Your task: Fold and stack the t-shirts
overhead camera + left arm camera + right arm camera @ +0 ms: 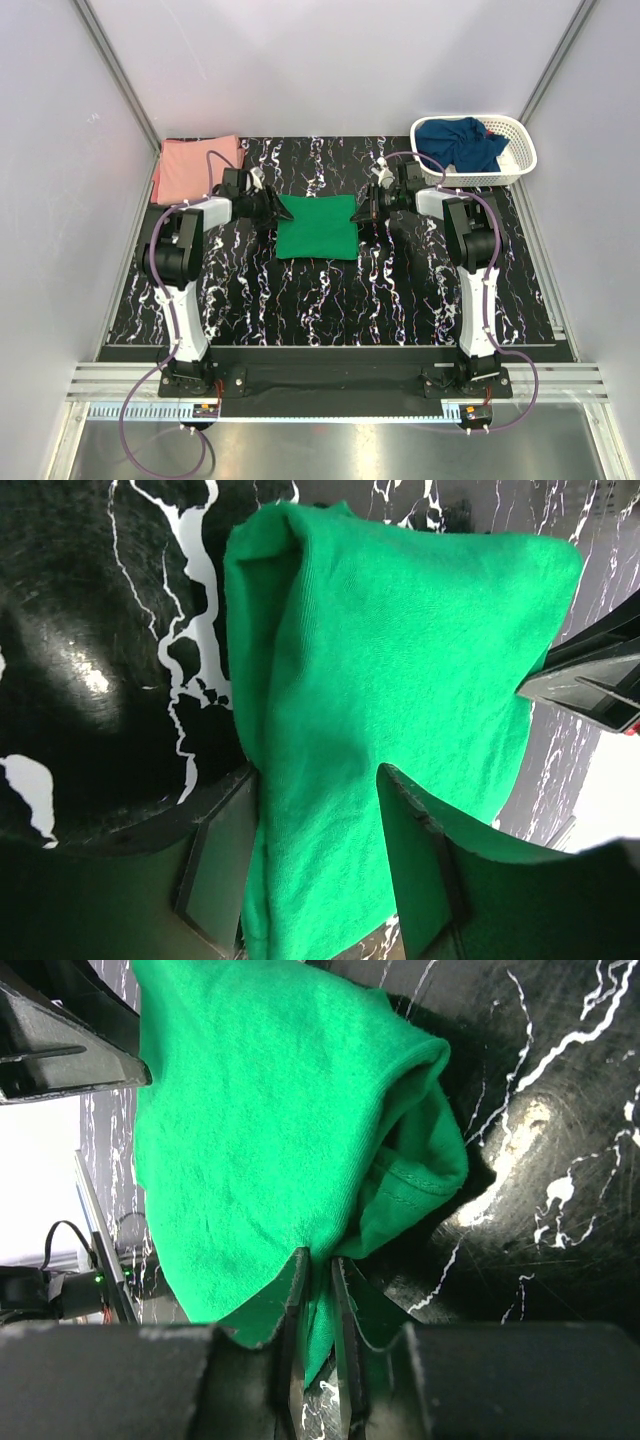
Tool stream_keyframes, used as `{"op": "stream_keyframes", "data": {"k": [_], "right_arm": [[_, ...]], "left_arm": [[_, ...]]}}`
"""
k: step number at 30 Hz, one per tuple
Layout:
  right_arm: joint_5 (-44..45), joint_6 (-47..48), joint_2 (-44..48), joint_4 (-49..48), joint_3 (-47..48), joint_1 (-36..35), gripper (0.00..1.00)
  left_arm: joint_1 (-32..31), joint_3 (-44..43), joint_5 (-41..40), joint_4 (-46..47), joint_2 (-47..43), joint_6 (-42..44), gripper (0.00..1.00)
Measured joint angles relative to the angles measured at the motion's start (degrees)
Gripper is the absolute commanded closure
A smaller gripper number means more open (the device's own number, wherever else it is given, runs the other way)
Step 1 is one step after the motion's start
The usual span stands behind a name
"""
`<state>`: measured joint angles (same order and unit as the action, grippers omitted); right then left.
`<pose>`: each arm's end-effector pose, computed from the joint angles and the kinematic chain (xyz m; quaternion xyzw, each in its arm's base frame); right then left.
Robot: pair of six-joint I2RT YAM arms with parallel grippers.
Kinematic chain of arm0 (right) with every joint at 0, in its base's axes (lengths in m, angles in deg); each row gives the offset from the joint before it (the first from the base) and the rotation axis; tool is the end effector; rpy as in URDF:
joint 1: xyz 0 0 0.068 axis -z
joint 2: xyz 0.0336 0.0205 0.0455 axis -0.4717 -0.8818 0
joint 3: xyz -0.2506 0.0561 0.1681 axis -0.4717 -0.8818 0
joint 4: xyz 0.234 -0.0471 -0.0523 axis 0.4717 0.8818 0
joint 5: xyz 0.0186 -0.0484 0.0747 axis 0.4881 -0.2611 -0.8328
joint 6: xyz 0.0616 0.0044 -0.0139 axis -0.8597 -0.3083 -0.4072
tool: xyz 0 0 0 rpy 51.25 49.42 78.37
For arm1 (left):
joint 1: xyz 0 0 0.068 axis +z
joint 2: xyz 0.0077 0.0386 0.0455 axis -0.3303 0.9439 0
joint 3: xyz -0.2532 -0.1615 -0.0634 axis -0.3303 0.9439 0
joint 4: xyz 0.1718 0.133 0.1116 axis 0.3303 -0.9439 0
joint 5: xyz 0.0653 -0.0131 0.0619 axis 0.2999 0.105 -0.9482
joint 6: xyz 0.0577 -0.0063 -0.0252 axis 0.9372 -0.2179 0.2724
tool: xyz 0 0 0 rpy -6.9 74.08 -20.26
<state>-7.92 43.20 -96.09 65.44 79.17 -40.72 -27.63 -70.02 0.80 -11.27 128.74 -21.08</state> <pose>0.4661 0.1426 0.1462 -0.1341 0.8490 0.4637 0.2149 0.4194 -0.0874 0.1728 -0.1042 0.9064 -0.3538 0.2061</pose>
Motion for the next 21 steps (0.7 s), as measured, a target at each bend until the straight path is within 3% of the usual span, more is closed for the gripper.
{"op": "stream_keyframes", "data": {"k": [3, 5, 7, 8, 11, 12, 15, 16, 21], "right_arm": [[-0.1, -0.6, 0.0, -0.5, -0.5, 0.0, 0.8], [-0.1, -1.2, 0.0, -0.7, -0.6, 0.0, 0.79], [-0.1, -2.0, 0.0, -1.7, -0.8, 0.0, 0.73], [-0.1, -2.5, 0.0, -2.2, -1.0, 0.0, 0.67], [0.4, -4.5, 0.0, -3.1, -1.5, 0.0, 0.53], [0.4, -5.4, 0.1, -3.6, -1.9, 0.0, 0.43], [0.7, -7.5, 1.7, -5.2, -3.1, 0.0, 0.29], [1.6, -8.0, 2.4, -5.6, -3.6, 0.0, 0.01], [4.6, -10.3, 6.4, -7.0, -5.8, 0.0, 0.0]], "left_arm": [[-0.2, -0.2, -0.6, 0.0, 0.4, -0.3, 0.63], [-0.3, -0.2, -0.9, 0.0, 0.9, -0.3, 0.81], [-0.4, -0.3, -0.8, -0.2, 1.4, -0.5, 0.96], [-0.4, -0.4, -0.7, -0.3, 1.4, -0.5, 0.99], [-0.9, -1.2, -1.4, -1.7, 1.4, -0.2, 1.0], [-1.1, -1.7, -1.9, -2.6, 1.4, -0.1, 1.0], [-1.8, -3.7, -3.2, -6.1, 1.4, 0.4, 1.0], [-2.1, -4.4, -3.5, -7.3, 1.4, 0.6, 1.0], [-3.1, -6.5, -5.4, -11.7, 0.9, 1.7, 1.0]]}}
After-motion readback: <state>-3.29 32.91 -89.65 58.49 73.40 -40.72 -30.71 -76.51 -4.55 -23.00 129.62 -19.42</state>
